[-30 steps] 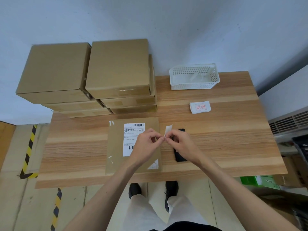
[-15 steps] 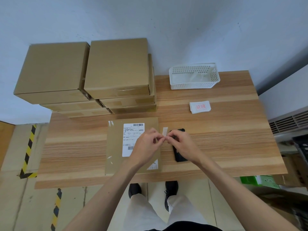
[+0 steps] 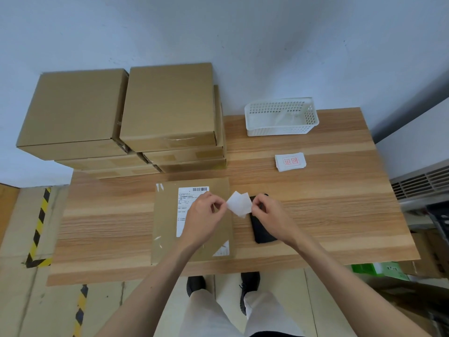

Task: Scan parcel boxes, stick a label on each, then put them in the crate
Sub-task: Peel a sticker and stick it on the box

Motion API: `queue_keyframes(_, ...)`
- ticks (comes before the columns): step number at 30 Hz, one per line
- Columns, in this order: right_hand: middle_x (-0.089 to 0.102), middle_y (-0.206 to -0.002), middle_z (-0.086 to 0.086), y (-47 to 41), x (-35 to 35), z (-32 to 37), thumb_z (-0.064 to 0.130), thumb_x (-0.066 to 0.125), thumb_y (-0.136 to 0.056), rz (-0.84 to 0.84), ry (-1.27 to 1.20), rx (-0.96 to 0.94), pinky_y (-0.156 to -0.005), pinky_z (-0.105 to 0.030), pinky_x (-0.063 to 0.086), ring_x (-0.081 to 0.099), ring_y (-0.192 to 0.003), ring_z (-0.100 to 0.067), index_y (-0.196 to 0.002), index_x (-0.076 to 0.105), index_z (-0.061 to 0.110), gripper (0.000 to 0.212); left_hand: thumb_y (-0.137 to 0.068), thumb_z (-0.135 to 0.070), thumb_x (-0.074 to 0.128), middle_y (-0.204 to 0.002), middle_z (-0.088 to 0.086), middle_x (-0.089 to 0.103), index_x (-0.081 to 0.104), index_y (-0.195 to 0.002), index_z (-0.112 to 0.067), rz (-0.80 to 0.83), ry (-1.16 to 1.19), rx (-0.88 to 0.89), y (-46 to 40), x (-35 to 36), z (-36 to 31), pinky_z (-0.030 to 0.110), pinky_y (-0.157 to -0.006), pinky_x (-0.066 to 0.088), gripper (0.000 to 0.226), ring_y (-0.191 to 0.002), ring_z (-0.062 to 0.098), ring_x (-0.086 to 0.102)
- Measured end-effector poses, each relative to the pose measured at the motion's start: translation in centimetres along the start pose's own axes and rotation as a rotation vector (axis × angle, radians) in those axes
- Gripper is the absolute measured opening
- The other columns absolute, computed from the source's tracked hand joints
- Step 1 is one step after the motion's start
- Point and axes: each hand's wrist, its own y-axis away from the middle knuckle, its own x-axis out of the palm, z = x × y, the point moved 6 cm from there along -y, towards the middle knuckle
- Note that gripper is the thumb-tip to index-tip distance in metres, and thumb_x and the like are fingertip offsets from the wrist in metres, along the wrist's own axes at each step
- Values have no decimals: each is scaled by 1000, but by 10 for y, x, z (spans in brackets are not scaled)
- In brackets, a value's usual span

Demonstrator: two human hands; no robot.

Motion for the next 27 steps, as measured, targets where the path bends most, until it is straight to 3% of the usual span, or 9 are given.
queue_keyframes(4, 54, -71, 2, -10, -17, -16, 20, 52, -101, -23, -14, 53, -61, -31, 36, 42, -62, -9, -86, 58, 9, 20, -92, -21, 67, -83, -11, 62, 67, -74, -27, -47, 14, -80, -12, -11, 5, 25, -69, 44, 19, -74, 8, 53)
queue_keyframes(8, 57, -72, -2, -23, -41, -28, 20, 54, -99, -101, 8, 83, -63, -36, 39, 44, -63, -11, -82, 58, 9, 21, -93, -23, 66, -72, -19, 59, 72, -78, -24, -109, 126, -195, -24, -20, 9, 35, -56, 49, 17, -59, 9, 50)
queue_keyframes(11, 64, -78, -7, -32, -64, -33, 19, 57, -97, -181, 33, 92, -68, -44, 47, 48, -65, -13, -79, 59, 13, 20, -95, -23, 66, -67, -15, 60, 74, -79, -23, -149, 145, -241, -31, -21, 9, 27, -52, 43, 18, -53, 6, 48)
queue_keyframes(15, 67, -82, -7, -50, -96, -36, 21, 59, -96, -236, 76, 117, -72, -44, 51, 58, -75, -27, -80, 61, 12, 19, -96, -20, 67, -84, -8, 67, 74, -82, -21, -195, 181, -268, -39, -16, 1, 16, -56, 40, 16, -61, 8, 53)
queue_keyframes(17, 64, -78, -6, -60, -112, -35, 21, 58, -96, -265, 103, 114, -66, -38, 45, 53, -70, -21, -78, 58, 11, 20, -96, -17, 66, -90, -6, 66, 74, -82, -20, -222, 199, -273, -45, -14, -3, 15, -59, 40, 16, -69, 11, 56)
queue_keyframes(20, 62, -77, -5, -82, -134, -31, 20, 56, -97, -287, 193, 93, -64, -34, 40, 50, -68, -16, -80, 57, 8, 21, -95, -15, 65, -92, -4, 65, 73, -80, -21, -250, 210, -264, -55, -10, -8, 22, -65, 44, 18, -77, 16, 60)
queue_keyframes(23, 66, -83, -8, -114, -156, -27, 21, 53, -99, -281, 309, 76, -63, -34, 45, 58, -74, -21, -87, 59, 7, 20, -94, -17, 65, -92, -5, 65, 73, -78, -24, -201, 223, -261, -67, 0, -9, 26, -67, 46, 19, -80, 16, 61)
queue_keyframes(27, 68, -85, -8, -160, -175, -19, 22, 48, -101, -291, 469, 25, -71, -44, 52, 63, -80, -30, -89, 59, 8, 21, -95, -18, 64, -86, -7, 61, 71, -76, -23, -170, 113, -182, -85, 9, -24, 28, -67, 45, 20, -77, 12, 57)
